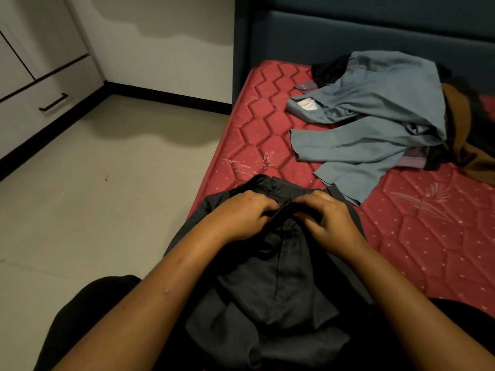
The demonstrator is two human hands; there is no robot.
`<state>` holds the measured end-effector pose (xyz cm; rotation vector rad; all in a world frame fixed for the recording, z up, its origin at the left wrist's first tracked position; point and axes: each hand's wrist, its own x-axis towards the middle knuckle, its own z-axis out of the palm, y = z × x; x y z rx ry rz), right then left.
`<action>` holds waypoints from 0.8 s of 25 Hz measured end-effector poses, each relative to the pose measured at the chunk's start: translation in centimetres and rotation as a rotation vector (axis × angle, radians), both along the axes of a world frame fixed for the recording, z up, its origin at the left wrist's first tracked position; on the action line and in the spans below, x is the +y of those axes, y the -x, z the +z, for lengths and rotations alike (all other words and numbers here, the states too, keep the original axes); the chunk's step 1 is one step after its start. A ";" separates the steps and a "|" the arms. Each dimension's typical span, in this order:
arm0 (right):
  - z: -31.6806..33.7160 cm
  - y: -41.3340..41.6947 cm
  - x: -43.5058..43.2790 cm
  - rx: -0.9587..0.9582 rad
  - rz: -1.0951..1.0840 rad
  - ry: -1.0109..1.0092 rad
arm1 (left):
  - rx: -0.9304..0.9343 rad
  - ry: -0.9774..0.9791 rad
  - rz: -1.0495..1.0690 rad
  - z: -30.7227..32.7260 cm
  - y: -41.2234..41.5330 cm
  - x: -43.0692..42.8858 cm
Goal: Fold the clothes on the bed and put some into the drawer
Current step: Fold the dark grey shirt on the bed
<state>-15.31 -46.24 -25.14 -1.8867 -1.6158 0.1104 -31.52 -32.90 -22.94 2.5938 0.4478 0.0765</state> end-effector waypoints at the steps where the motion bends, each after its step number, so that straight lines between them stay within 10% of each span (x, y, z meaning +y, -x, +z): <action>1: 0.0 0.0 0.1 -0.004 -0.007 0.010 | -0.006 0.014 -0.002 0.0 0.1 0.1; 20: 0.6 1.3 0.3 0.088 -0.036 0.038 | -0.151 0.119 0.048 -0.8 -0.1 0.1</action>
